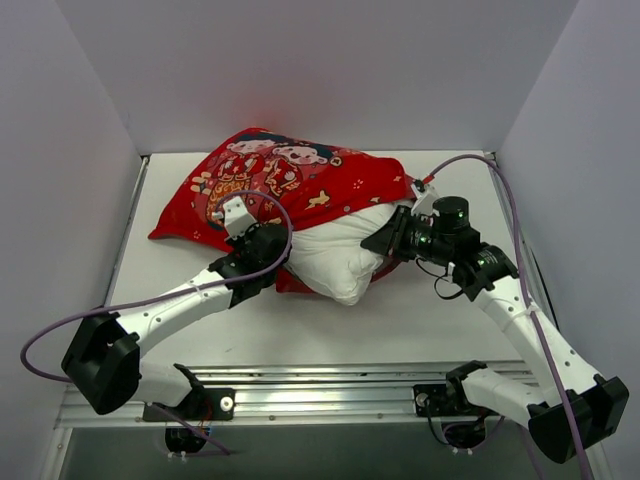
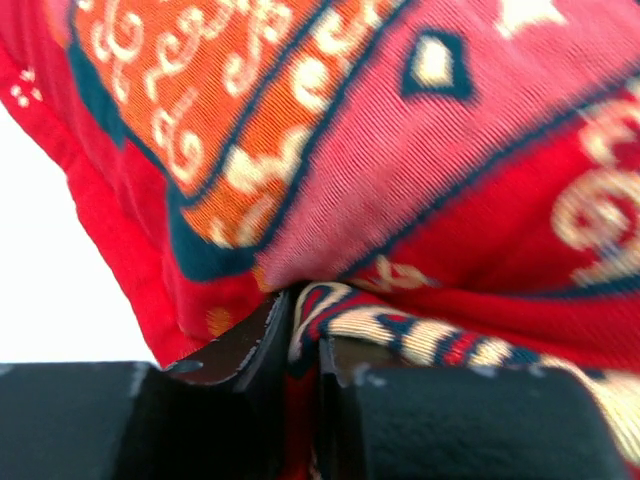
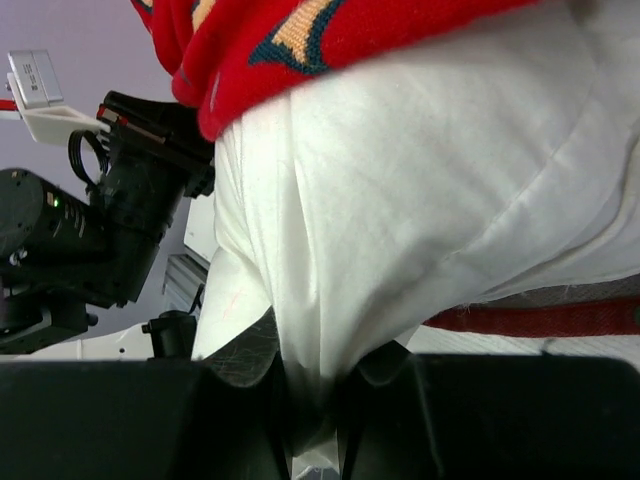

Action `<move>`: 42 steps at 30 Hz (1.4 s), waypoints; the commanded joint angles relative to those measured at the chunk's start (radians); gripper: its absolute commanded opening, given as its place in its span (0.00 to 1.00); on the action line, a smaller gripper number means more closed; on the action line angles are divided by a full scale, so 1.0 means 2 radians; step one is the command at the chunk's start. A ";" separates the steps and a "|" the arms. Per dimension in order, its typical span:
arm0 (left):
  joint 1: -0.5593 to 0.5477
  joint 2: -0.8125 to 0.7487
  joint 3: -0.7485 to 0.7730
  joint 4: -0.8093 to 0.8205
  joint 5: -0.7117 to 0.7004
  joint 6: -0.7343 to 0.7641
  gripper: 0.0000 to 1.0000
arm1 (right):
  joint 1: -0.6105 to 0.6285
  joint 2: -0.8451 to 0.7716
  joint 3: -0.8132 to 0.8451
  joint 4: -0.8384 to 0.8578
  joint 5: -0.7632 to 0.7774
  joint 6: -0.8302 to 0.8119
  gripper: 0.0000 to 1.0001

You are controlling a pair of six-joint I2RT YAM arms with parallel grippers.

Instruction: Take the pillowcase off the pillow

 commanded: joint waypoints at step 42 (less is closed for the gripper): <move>-0.237 -0.006 0.160 -0.046 0.194 0.456 0.94 | 0.071 0.062 0.037 0.162 0.085 0.003 0.00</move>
